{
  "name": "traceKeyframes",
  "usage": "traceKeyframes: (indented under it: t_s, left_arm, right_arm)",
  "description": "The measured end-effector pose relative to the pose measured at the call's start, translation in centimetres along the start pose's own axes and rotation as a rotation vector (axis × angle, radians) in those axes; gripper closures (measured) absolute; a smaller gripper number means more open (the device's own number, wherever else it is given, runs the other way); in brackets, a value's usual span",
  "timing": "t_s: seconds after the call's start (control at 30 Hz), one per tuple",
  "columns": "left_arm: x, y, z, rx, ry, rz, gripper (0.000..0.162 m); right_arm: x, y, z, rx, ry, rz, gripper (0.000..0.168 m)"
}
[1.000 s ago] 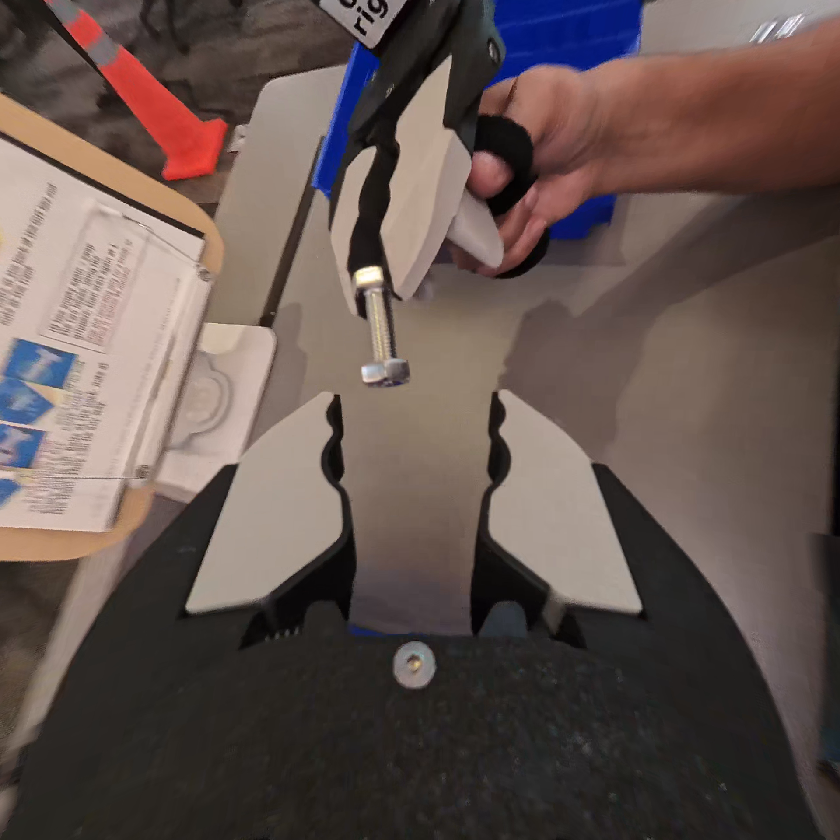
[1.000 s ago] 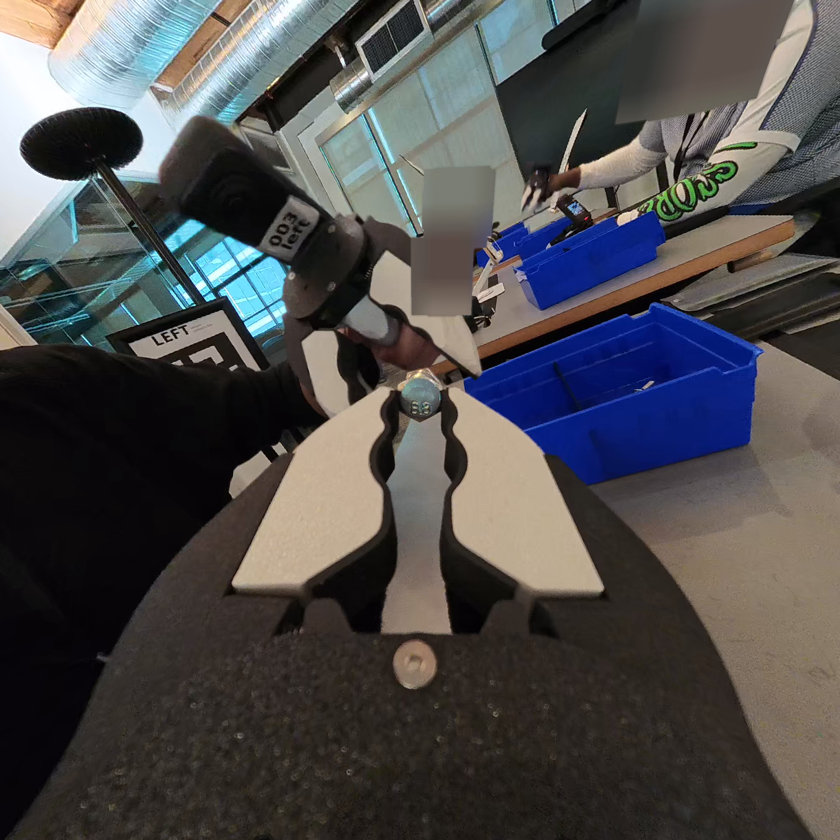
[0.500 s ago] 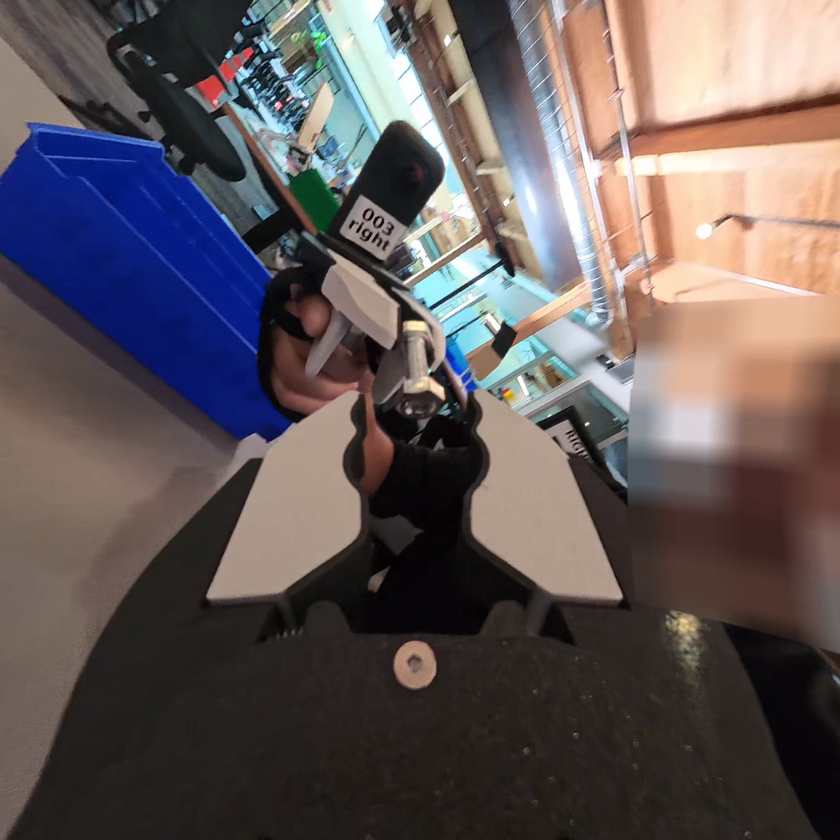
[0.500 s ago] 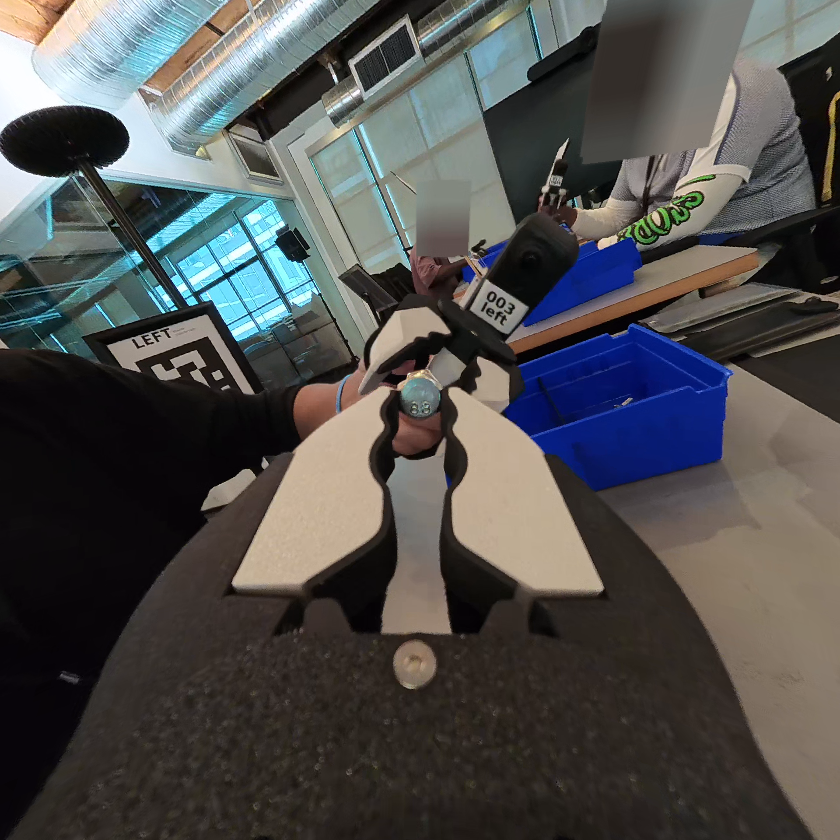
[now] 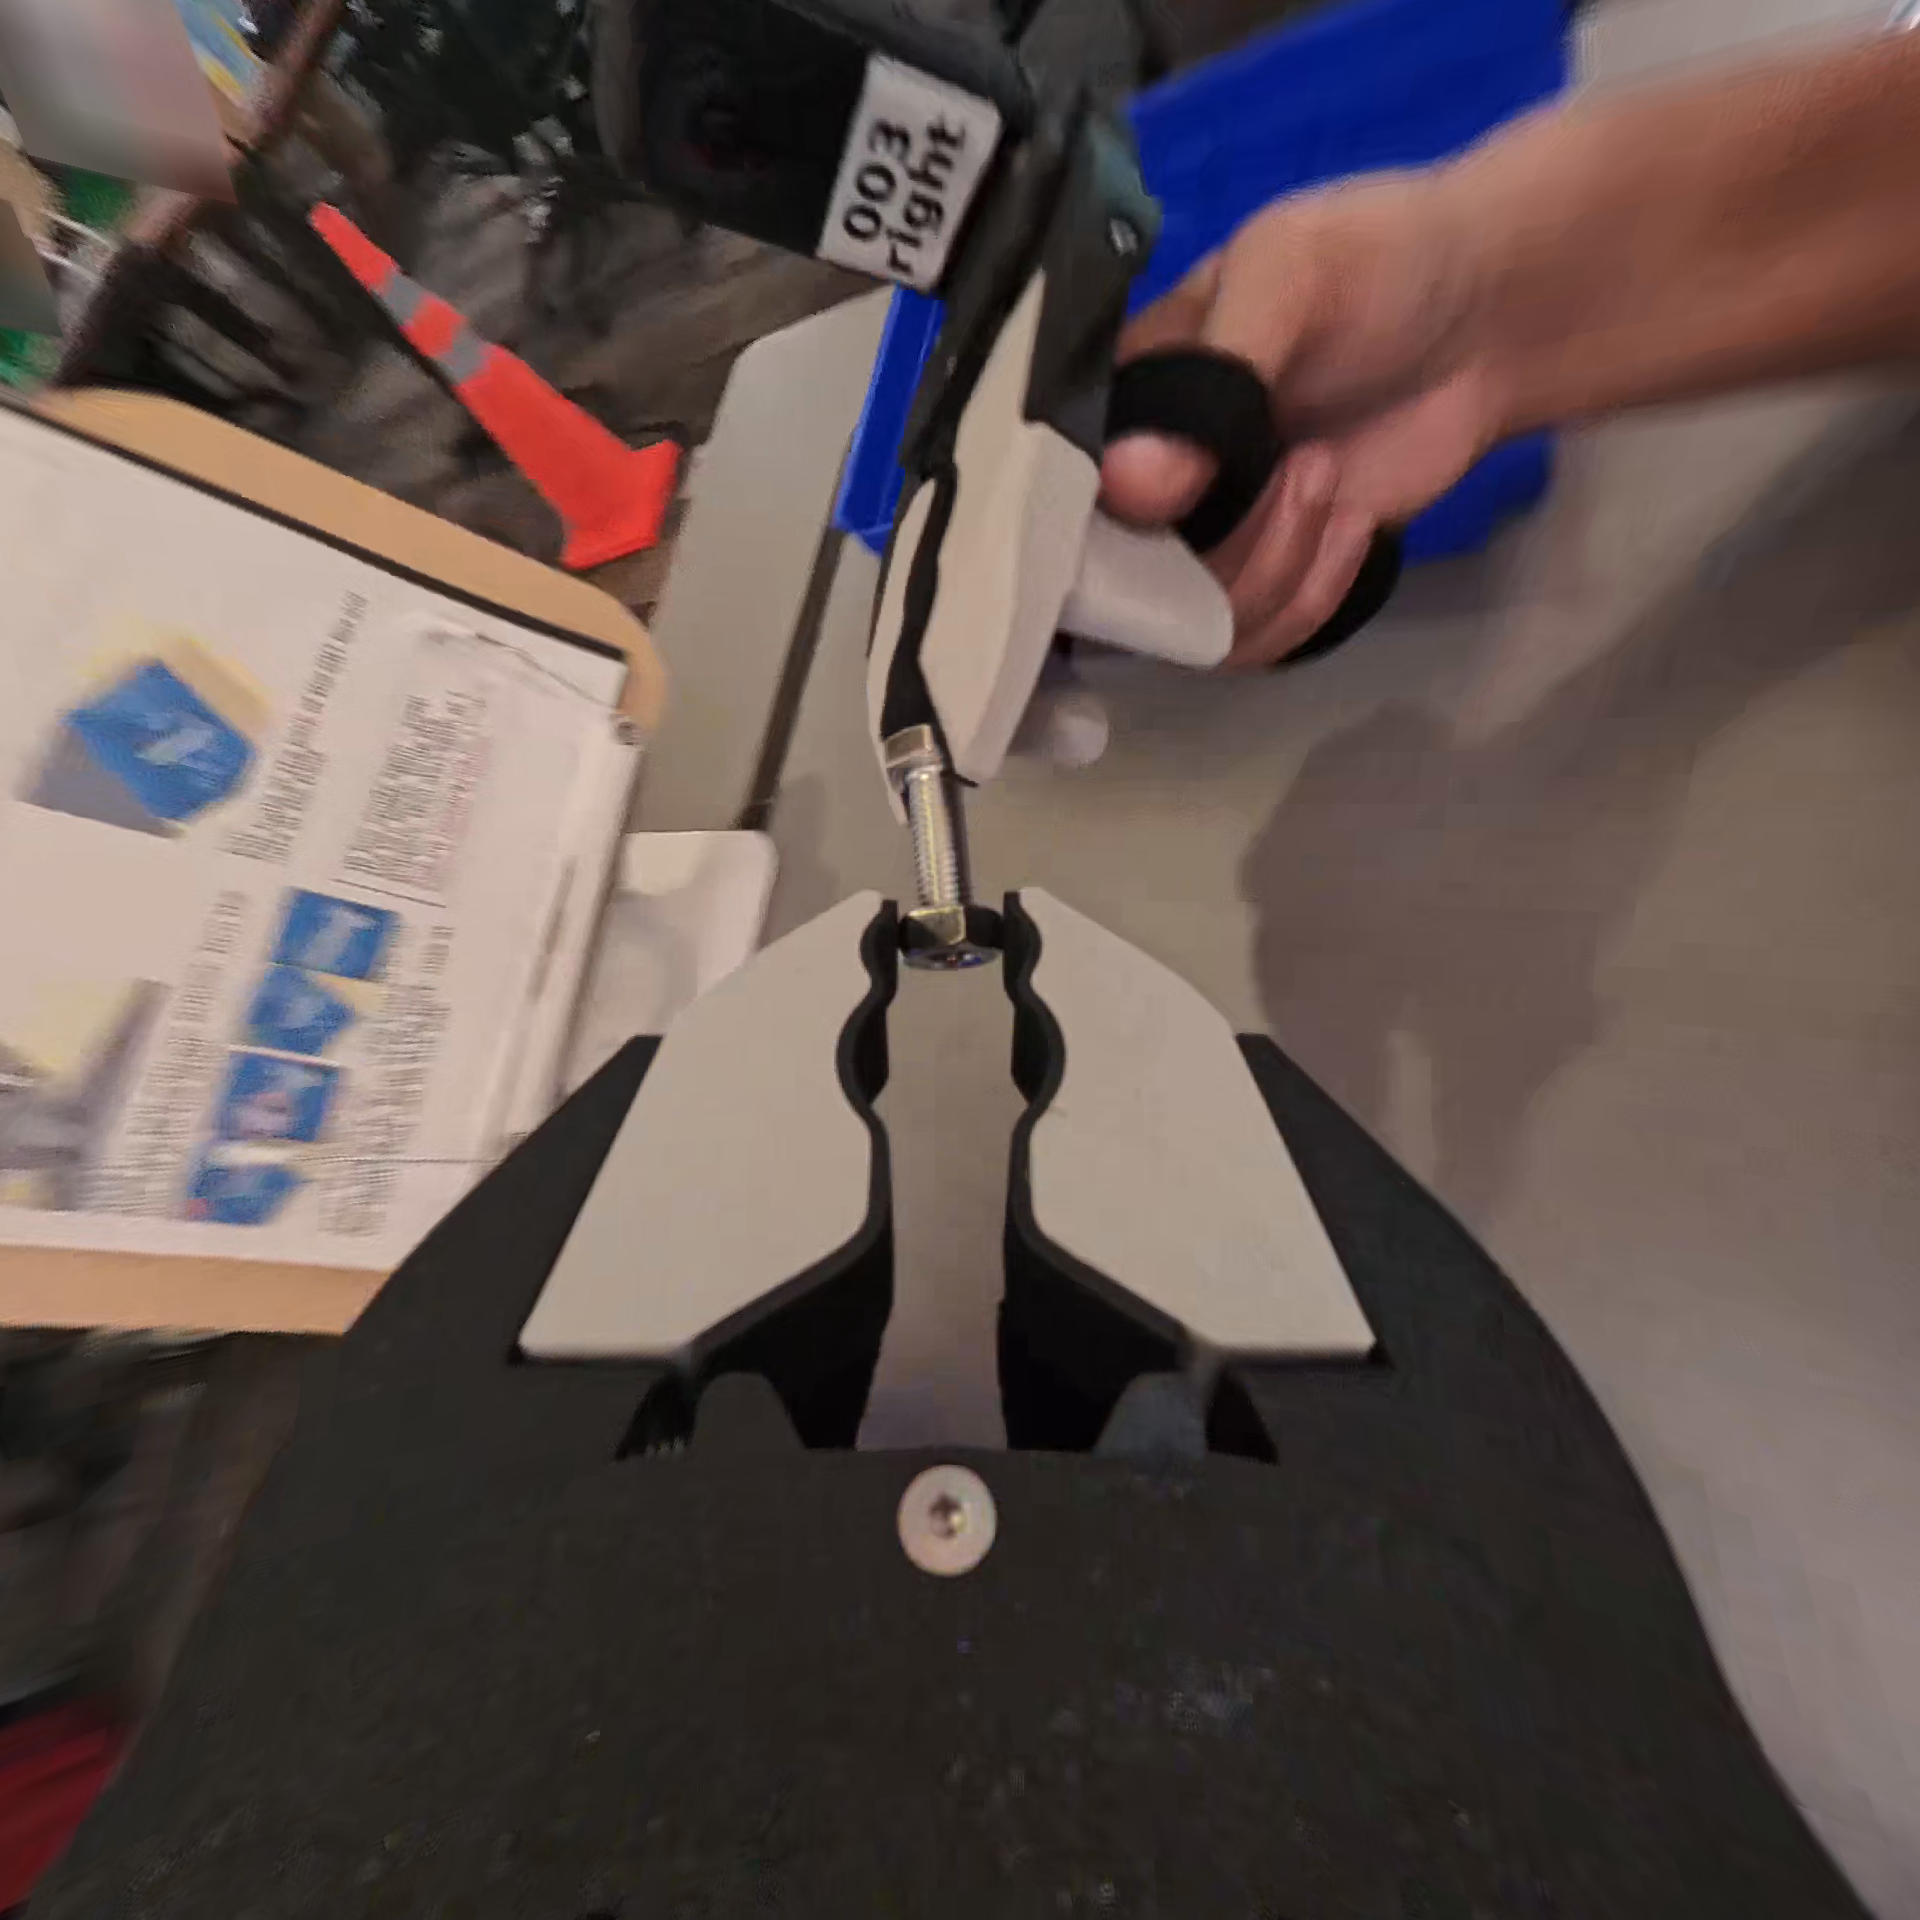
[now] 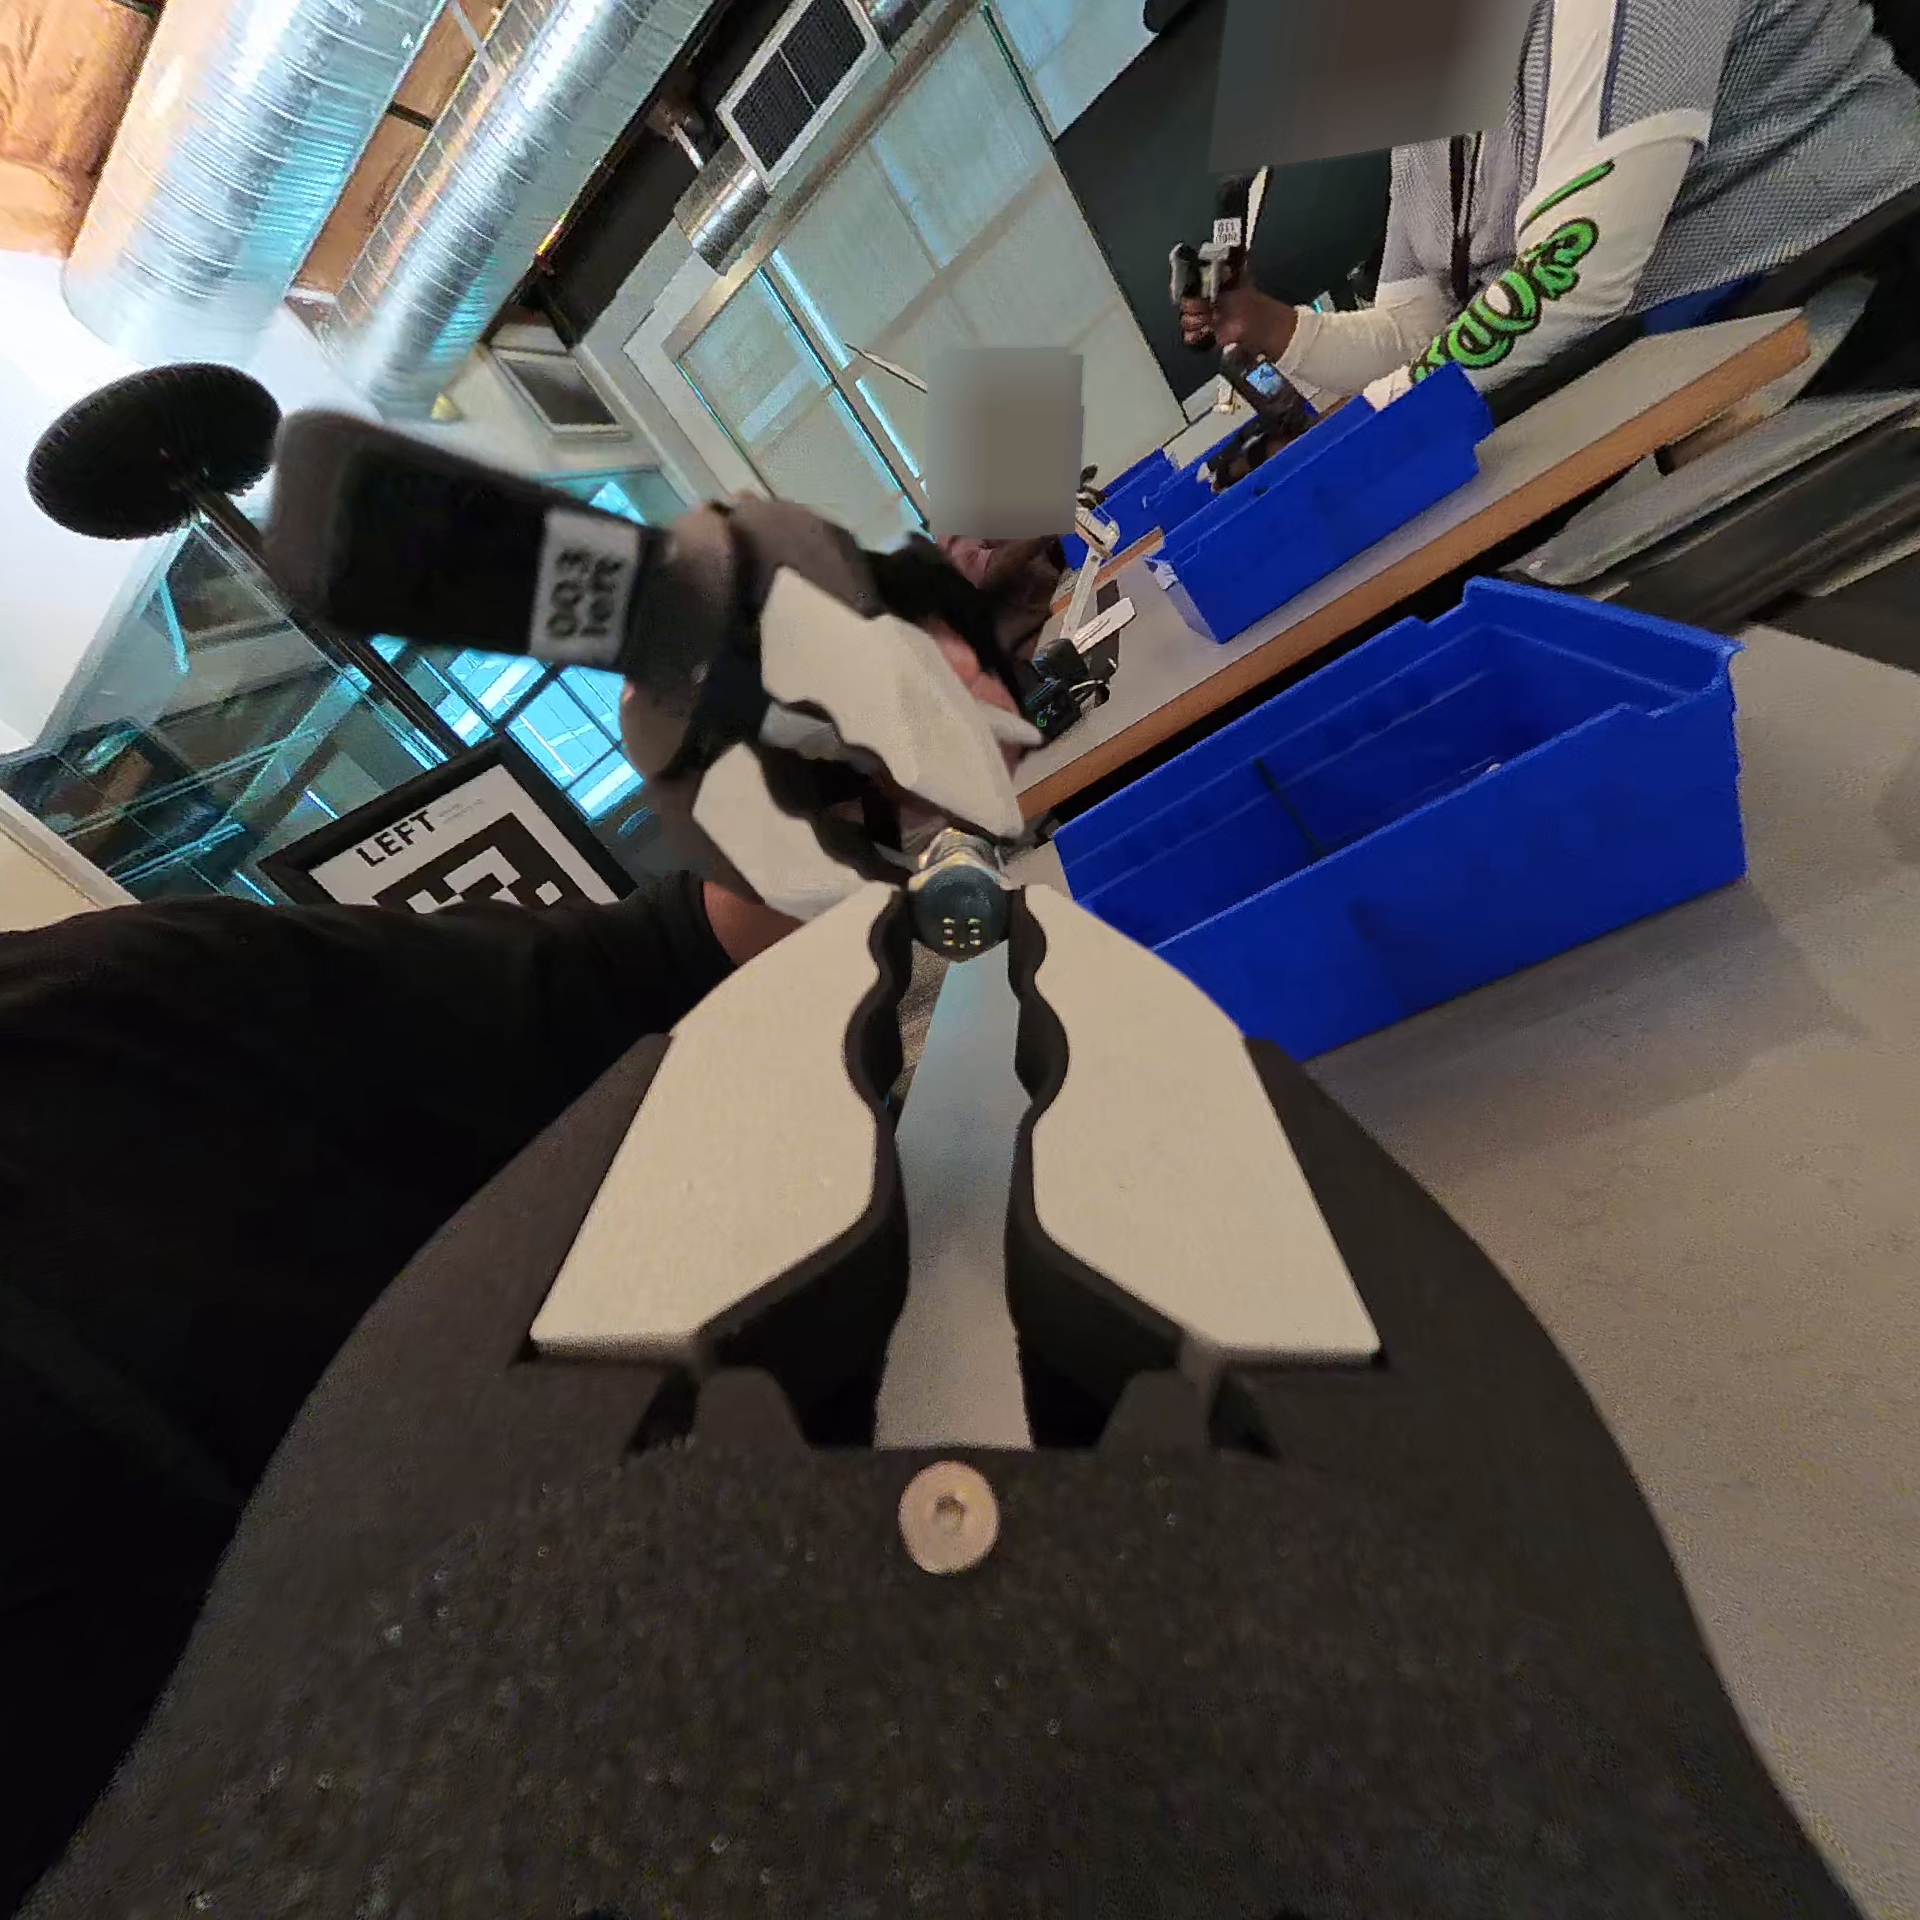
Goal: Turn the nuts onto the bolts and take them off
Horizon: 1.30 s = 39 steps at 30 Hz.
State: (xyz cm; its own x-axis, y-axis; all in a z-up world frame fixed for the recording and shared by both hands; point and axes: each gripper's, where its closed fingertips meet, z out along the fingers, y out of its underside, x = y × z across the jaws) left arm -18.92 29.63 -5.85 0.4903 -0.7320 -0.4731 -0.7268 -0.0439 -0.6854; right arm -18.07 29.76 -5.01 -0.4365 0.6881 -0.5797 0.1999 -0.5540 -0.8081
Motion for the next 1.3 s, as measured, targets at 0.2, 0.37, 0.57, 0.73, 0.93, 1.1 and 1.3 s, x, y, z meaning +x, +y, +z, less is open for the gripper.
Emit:
traceKeyframes:
  t_s: [0.2, 0.37, 0.57, 0.73, 0.93, 1.1, 1.3]
  left_arm:
    - [1.4, -1.1, -0.3, 0.106, 0.187, -0.307, 0.098]
    - [0.7, -1.9, -1.4, 0.429, 0.435, -0.856, 0.097]
    - [-0.8, -2.3, -1.7, 0.764, 0.677, -1.223, 0.117]
    - [-0.3, -2.9, -1.2, 0.791, 0.736, -1.213, 0.122]
    - [-0.6, -3.1, -1.8, 0.843, 0.764, -1.212, 0.144]
    - [-0.6, -2.8, -1.1, 0.71, 0.508, -0.969, 0.145]
    - [-1.3, -2.8, -0.6, 0.343, -0.14, -0.148, 0.145]
  right_arm:
    - [-0.2, -0.9, -0.8, 0.038, -0.017, -0.018, 0.151]
    - [-1.4, -1.6, -0.9, 0.063, -0.035, -0.105, 0.151]
    - [-1.9, -1.6, -0.5, 0.065, -0.018, -0.187, 0.151]
    - [-1.8, -1.3, -0.2, 0.053, 0.008, -0.227, 0.151]
    - [-1.8, -1.5, -0.3, 0.066, 0.024, -0.256, 0.151]
    - [-1.3, -1.6, -0.5, 0.081, 0.013, -0.191, 0.151]
    - [-1.4, -2.3, -0.9, 0.129, -0.047, -0.075, 0.151]
